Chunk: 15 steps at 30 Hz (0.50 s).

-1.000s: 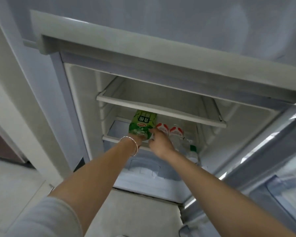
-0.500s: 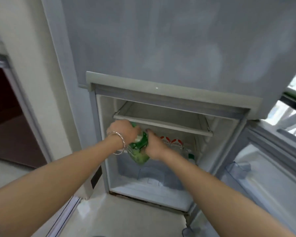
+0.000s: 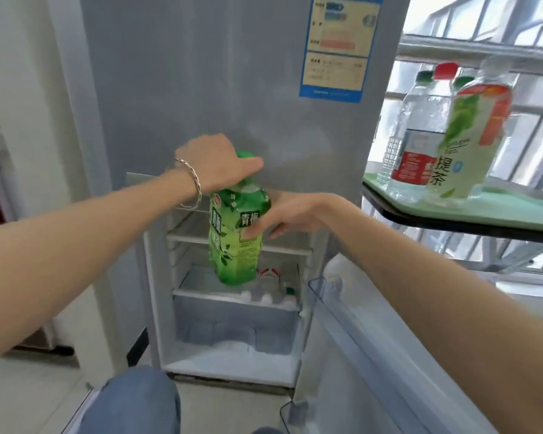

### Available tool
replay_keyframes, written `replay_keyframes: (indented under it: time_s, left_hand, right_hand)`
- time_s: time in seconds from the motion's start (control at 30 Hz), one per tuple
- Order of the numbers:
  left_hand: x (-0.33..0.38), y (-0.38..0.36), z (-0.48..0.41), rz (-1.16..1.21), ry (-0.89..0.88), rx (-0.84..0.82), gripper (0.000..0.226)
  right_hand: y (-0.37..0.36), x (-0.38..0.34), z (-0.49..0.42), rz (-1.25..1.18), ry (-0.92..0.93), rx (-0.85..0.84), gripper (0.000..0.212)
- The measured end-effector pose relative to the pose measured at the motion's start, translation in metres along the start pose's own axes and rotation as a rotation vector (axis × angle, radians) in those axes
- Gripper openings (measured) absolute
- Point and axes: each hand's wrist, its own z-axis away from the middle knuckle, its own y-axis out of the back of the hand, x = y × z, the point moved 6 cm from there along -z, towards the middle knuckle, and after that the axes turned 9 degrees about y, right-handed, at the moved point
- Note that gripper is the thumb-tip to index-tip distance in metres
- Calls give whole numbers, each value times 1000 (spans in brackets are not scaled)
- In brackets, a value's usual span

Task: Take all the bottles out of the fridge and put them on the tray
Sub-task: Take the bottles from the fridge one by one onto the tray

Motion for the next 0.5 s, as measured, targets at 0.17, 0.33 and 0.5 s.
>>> replay_keyframes:
  time_s: [0.17,0.33,0.5]
  left_hand:
    - [78,70,-2,277,-200,60,51]
    - [158,112,7,551,-354,91,46]
    - [225,104,18,805,-277,-66,54]
  right_hand:
    - [50,-29,80,-17,78,111,81]
    - [99,-61,171,-1,146,472,74]
    - [135,-50,249,36,73,794,64]
